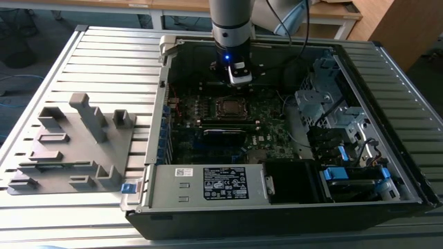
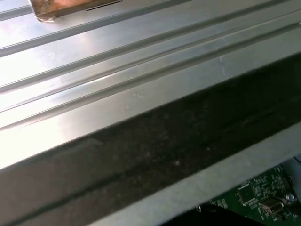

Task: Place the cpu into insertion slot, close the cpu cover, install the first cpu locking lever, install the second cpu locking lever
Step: 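Install the first cpu locking lever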

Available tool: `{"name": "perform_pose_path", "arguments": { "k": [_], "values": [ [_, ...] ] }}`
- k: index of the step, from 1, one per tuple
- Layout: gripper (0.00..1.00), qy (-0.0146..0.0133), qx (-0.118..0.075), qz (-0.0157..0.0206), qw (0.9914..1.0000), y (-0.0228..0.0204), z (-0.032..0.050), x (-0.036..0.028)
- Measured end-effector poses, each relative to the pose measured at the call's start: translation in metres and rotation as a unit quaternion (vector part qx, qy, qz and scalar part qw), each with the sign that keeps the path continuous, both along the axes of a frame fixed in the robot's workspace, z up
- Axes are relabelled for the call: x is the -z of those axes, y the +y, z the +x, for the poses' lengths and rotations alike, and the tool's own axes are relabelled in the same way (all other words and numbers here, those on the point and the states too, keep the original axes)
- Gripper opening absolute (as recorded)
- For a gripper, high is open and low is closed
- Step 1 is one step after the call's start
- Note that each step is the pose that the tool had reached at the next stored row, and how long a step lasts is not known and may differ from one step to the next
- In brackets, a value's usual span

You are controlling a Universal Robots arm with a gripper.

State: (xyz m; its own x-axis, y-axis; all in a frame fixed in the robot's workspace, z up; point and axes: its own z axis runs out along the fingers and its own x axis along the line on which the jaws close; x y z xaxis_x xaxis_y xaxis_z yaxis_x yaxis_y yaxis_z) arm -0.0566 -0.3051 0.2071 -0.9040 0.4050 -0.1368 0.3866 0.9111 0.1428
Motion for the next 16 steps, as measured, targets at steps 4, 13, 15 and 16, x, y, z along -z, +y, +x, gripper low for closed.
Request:
{"name": "perform_pose_path", "arguments": {
  "k": [4, 13, 15, 16],
  "values": [
    [0.11, 0.0001, 0.013, 0.0, 0.99992, 0.0023, 0.0, 0.0006],
    [0.11, -0.0014, 0.016, 0.0, 0.99987, 0.0056, -0.0001, 0.0011],
    [0.11, -0.0053, 0.016, 0.0001, 0.99986, 0.0056, 0.0, 0.0021],
    [0.11, -0.0071, 0.016, 0.0001, 0.99985, 0.0056, 0.0, 0.0026]
  ]
}}
